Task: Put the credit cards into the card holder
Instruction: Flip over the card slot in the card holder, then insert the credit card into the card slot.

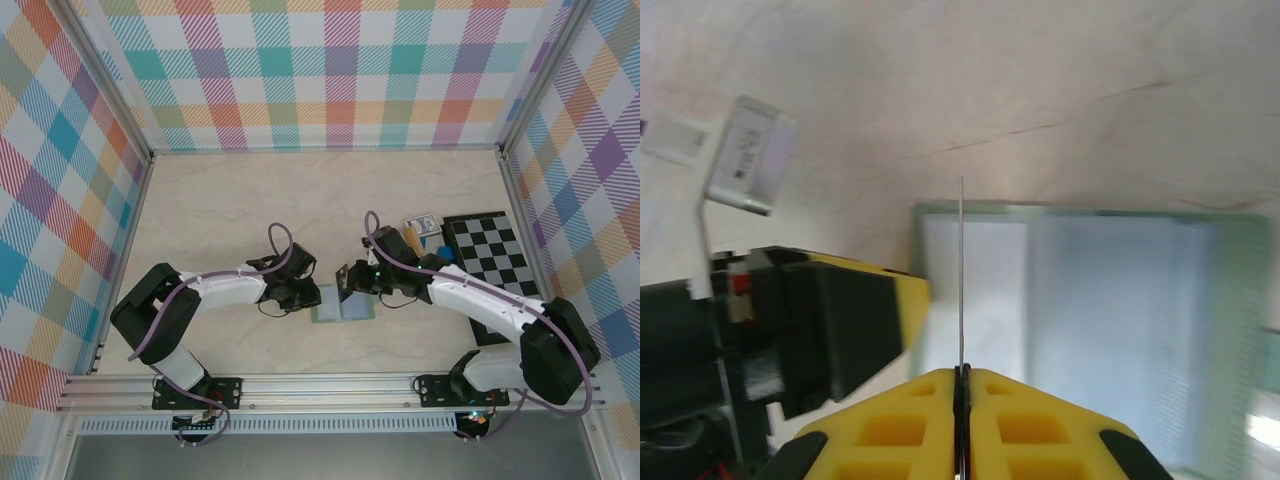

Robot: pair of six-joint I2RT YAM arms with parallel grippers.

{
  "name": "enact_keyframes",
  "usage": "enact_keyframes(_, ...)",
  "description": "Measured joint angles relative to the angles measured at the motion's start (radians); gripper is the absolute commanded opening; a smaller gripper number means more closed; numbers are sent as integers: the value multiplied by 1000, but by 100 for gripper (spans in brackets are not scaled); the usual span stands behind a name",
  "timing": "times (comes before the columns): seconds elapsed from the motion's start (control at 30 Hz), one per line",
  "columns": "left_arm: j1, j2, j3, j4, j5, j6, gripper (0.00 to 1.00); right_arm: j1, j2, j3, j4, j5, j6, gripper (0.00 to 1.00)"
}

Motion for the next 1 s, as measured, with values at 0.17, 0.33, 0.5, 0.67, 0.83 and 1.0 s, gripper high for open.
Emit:
enact_keyframes(0.17, 0, 1, 1, -1, 0, 0, 21, 0, 99, -59, 76, -35, 21, 9)
enact_keyframes(0.33, 0, 2, 2, -2, 0, 3, 19, 0, 107, -108, 103, -34, 32, 9)
enact_keyframes(0.5, 0, 6, 6, -5, 0, 4, 18, -3, 71, -138, 124, -35, 37, 9)
enact_keyframes(0.67, 0, 11, 8, -3, 1, 4, 17, -19, 33, -167, 137, -44, 43, 10)
enact_keyframes(0.83, 0, 11, 8, -3, 1, 4, 16, -22, 51, -199, 192, -57, 66, 9)
enact_keyframes(1.0, 0, 12, 8, -3, 2, 4, 15, -22, 81, -214, 230, -52, 93, 9)
